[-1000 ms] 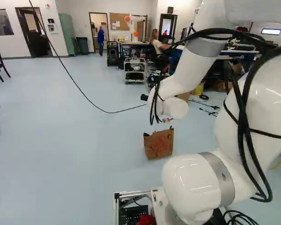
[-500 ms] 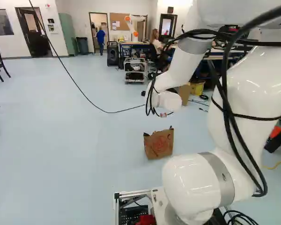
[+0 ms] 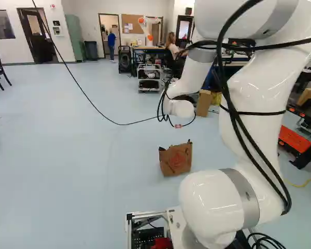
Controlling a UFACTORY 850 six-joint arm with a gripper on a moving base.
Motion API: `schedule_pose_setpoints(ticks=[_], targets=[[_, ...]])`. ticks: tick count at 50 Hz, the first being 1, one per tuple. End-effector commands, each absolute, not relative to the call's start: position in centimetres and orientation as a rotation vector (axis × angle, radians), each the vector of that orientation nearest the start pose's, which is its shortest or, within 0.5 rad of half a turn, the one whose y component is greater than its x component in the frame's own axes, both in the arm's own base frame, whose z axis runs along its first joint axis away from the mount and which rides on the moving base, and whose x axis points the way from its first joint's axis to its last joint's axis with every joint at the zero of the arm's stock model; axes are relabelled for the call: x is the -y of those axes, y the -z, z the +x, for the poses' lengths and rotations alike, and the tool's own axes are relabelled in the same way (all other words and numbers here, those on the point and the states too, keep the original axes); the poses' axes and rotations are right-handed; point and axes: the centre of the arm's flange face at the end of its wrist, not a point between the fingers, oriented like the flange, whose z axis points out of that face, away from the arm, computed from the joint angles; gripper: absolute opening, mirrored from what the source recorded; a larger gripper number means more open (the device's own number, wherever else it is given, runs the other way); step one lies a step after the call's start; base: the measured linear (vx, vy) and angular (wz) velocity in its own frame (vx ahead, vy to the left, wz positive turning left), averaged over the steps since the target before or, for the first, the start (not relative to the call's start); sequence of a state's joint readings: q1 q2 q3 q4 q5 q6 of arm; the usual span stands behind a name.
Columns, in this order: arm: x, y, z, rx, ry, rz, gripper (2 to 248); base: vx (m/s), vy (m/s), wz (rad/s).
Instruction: Pick up the grocery bag from the ground
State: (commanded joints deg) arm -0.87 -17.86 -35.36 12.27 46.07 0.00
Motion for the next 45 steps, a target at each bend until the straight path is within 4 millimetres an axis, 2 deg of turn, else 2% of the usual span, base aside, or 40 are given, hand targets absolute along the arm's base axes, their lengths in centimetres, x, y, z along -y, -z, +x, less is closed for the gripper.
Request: schedule_pose_setpoints(ticks=[45], targets=[[3.3,-26.0,55.8,-0.649,1.472,-2.801,247,0.0,0.0,0.0]])
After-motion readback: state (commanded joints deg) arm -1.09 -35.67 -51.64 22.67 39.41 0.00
